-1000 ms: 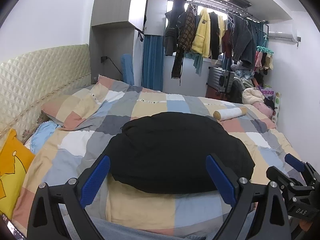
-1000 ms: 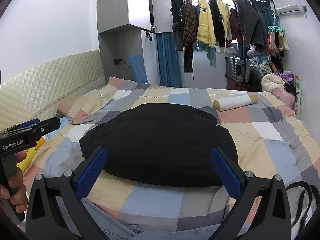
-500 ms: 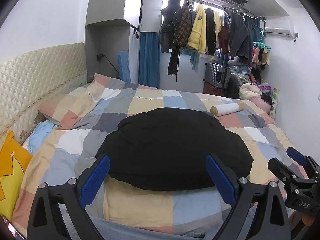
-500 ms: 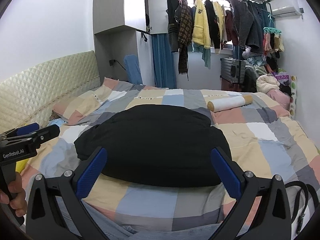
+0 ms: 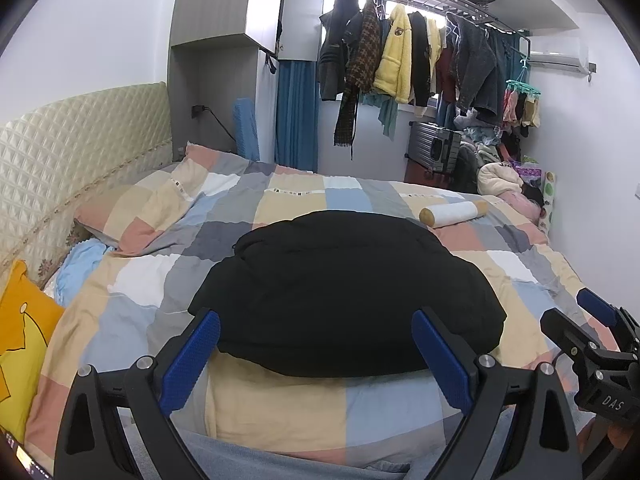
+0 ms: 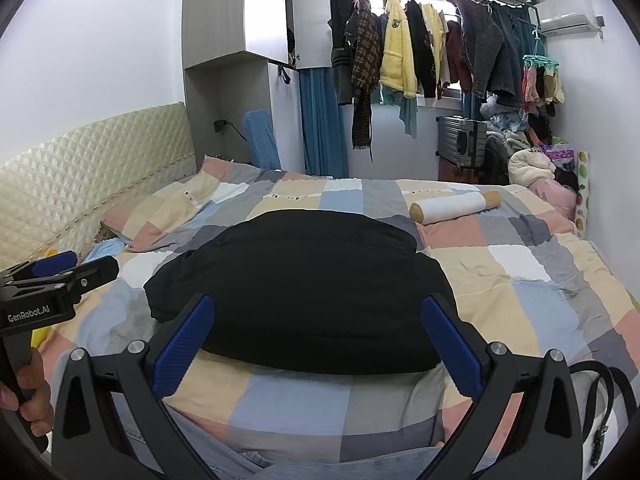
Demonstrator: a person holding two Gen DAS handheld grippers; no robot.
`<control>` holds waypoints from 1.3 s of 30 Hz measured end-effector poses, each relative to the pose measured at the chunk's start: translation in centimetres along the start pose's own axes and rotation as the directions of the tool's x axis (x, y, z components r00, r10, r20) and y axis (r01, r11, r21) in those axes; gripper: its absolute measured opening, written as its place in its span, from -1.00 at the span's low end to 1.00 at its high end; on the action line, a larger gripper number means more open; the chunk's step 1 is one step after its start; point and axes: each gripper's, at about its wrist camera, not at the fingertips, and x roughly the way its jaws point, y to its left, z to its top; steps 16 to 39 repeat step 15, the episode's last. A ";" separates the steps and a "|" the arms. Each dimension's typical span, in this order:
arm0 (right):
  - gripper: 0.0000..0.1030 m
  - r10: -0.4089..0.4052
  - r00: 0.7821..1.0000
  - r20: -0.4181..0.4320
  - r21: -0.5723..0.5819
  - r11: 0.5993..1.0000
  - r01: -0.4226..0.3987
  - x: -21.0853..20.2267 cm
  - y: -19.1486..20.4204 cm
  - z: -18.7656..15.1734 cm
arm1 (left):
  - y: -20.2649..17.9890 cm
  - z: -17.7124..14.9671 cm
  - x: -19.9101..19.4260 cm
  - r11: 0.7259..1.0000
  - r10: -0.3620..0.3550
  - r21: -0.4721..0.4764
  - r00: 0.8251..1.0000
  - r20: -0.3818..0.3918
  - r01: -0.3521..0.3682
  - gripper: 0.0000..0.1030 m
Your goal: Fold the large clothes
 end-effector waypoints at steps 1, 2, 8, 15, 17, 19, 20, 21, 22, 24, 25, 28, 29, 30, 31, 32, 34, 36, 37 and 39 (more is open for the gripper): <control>1.00 0.000 1.000 0.001 0.000 1.000 0.000 -0.1 0.0 0.0 | 0.0 0.0 -0.1 1.000 0.002 0.000 1.000 0.000 -0.002 0.89; 1.00 -0.001 1.000 0.003 0.000 1.000 0.001 -0.1 0.0 0.0 | 0.0 0.0 -0.1 1.000 0.003 0.000 1.000 0.000 -0.003 0.89; 1.00 -0.003 1.000 0.003 0.001 1.000 0.003 -0.2 0.0 0.0 | -0.1 -0.1 -0.1 1.000 0.005 0.003 1.000 0.000 -0.005 0.89; 1.00 -0.005 1.000 0.003 -0.001 1.000 0.005 -0.2 0.0 0.0 | 0.0 -0.2 -0.1 1.000 -0.001 0.000 1.000 0.000 0.001 0.89; 1.00 -0.005 1.000 0.003 -0.001 1.000 0.005 -0.2 0.0 0.0 | 0.0 -0.2 -0.1 1.000 -0.001 0.000 1.000 0.000 0.001 0.89; 1.00 -0.005 1.000 0.003 -0.001 1.000 0.005 -0.2 0.0 0.0 | 0.0 -0.2 -0.1 1.000 -0.001 0.000 1.000 0.000 0.001 0.89; 1.00 -0.005 1.000 0.003 -0.001 1.000 0.005 -0.2 0.0 0.0 | 0.0 -0.2 -0.1 1.000 -0.001 0.000 1.000 0.000 0.001 0.89; 1.00 -0.005 1.000 0.003 -0.001 1.000 0.005 -0.2 0.0 0.0 | 0.0 -0.2 -0.1 1.000 -0.001 0.000 1.000 0.000 0.001 0.89; 1.00 -0.005 1.000 0.003 -0.001 1.000 0.005 -0.2 0.0 0.0 | 0.0 -0.2 -0.1 1.000 -0.001 0.000 1.000 0.000 0.001 0.89; 1.00 -0.005 1.000 0.003 -0.001 1.000 0.005 -0.2 0.0 0.0 | 0.0 -0.2 -0.1 1.000 -0.001 0.000 1.000 0.000 0.001 0.89; 1.00 -0.005 1.000 0.003 -0.001 1.000 0.005 -0.2 0.0 0.0 | 0.0 -0.2 -0.1 1.000 -0.001 0.000 1.000 0.000 0.001 0.89; 1.00 -0.005 1.000 0.003 -0.001 1.000 0.005 -0.2 0.0 0.0 | 0.0 -0.2 -0.1 1.000 -0.001 0.000 1.000 0.000 0.001 0.89; 1.00 -0.005 1.000 0.003 -0.001 1.000 0.005 -0.2 0.0 0.0 | 0.0 -0.2 -0.1 1.000 -0.001 0.000 1.000 0.000 0.001 0.89; 1.00 -0.005 1.000 0.003 -0.001 1.000 0.005 -0.2 0.0 0.0 | 0.0 -0.2 -0.1 1.000 -0.001 0.000 1.000 0.000 0.001 0.89; 1.00 -0.005 1.000 0.003 -0.001 1.000 0.005 -0.2 0.0 0.0 | 0.0 -0.2 -0.1 1.000 -0.001 0.000 1.000 0.000 0.001 0.89; 1.00 -0.005 1.000 0.003 -0.001 1.000 0.005 -0.2 0.0 0.0 | 0.0 -0.2 -0.1 1.000 -0.001 0.000 1.000 0.000 0.001 0.89; 1.00 -0.005 1.000 0.003 -0.001 1.000 0.005 -0.2 0.0 0.0 | 0.0 -0.2 -0.1 1.000 -0.001 0.000 1.000 0.000 0.001 0.89; 1.00 -0.005 1.000 0.003 -0.001 1.000 0.005 -0.2 0.0 0.0 | 0.0 -0.2 -0.1 1.000 -0.001 0.000 1.000 0.000 0.001 0.89; 1.00 -0.005 1.000 0.003 -0.001 1.000 0.005 -0.2 0.0 0.0 | 0.0 -0.2 -0.1 1.000 -0.001 0.000 1.000 0.000 0.001 0.89; 1.00 -0.005 1.000 0.003 -0.001 1.000 0.005 -0.2 0.0 0.0 | 0.0 -0.2 -0.1 1.000 -0.001 0.000 1.000 0.000 0.001 0.89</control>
